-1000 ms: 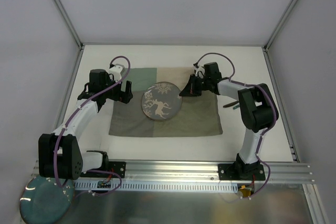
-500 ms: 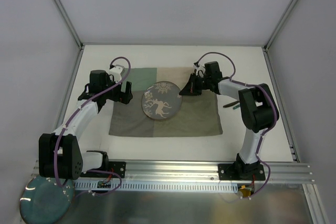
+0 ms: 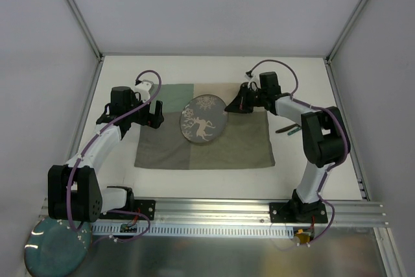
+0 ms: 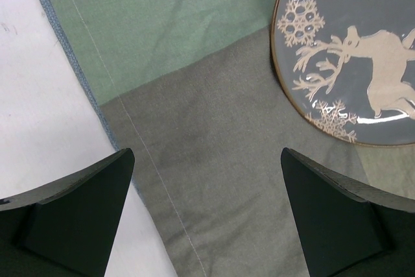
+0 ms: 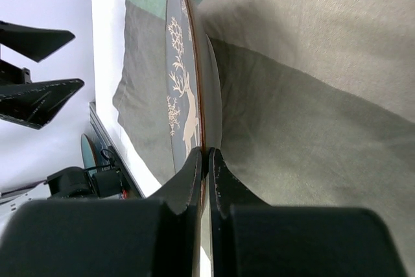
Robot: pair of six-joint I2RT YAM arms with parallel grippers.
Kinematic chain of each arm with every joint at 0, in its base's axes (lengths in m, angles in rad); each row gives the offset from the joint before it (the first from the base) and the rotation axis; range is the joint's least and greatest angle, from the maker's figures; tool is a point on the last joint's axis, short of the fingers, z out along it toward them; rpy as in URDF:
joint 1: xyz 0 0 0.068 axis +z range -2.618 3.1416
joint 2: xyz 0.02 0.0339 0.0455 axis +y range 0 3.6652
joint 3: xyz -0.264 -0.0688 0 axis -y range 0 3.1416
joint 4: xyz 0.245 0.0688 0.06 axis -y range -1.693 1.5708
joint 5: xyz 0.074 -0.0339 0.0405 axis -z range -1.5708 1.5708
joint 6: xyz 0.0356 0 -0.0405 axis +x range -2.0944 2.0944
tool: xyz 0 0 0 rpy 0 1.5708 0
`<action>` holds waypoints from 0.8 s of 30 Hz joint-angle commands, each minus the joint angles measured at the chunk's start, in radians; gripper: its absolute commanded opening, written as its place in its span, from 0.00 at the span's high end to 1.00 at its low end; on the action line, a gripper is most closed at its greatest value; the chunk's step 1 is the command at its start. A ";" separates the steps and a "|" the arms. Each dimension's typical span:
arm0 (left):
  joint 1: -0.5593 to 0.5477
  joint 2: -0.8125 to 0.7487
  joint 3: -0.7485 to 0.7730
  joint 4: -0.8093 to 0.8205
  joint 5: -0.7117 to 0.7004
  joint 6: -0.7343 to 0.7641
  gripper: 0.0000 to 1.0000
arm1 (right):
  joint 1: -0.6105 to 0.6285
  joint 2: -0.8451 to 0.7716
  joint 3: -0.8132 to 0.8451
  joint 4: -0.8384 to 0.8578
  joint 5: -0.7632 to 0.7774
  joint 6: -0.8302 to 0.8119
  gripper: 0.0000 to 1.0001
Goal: Set the dinner table for one person
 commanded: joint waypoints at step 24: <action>0.005 -0.005 0.006 0.025 -0.006 0.009 0.01 | -0.020 -0.143 0.022 0.167 -0.086 0.123 1.00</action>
